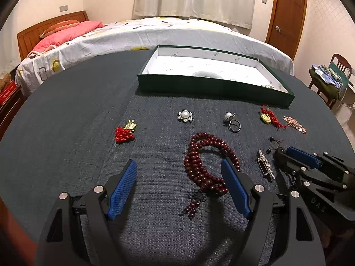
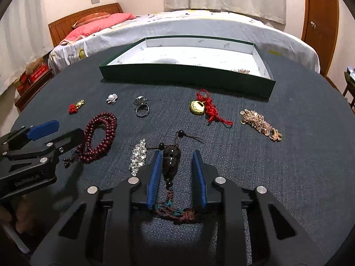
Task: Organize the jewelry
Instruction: 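Grasp the black bead pendant with the right tool while the left tool grasps the dark red bead strand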
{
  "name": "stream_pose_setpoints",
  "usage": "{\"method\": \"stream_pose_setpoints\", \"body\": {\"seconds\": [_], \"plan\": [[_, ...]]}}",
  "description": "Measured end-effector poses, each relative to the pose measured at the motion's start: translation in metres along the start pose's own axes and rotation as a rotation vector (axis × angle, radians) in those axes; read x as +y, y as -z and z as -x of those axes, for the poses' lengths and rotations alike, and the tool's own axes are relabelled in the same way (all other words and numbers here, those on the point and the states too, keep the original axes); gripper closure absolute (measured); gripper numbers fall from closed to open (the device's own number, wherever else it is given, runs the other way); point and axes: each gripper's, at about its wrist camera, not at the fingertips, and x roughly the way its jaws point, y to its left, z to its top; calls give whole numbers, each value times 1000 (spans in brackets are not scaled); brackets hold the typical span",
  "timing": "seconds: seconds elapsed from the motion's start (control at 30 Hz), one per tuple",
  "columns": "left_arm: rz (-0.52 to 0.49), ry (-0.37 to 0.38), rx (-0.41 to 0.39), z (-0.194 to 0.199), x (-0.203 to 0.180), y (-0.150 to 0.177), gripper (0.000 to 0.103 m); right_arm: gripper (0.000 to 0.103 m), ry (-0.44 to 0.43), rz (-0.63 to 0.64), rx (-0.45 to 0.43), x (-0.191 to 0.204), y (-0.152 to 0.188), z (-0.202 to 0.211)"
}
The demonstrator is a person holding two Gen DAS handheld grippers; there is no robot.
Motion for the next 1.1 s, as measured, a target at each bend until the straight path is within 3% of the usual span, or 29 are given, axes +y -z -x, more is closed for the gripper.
{"method": "stream_pose_setpoints", "body": {"seconds": [0.47,0.8,0.9,0.97,1.1], "plan": [[34,79,37,-14,-16,-4,27,86,29,-47,-36,-27,0,16],[-21,67,45,-22,-27,-3,25,86,21,-75,-43,-38,-1,17],[-32,50,42,-21,-27,-1,32,86,19,-78,-45,-38,-2,17],[-45,45,34,-19,-27,-1,45,86,19,-80,-45,-38,-2,18],[-64,39,24,-17,-26,0,62,86,13,-88,-42,-37,-1,17]]}}
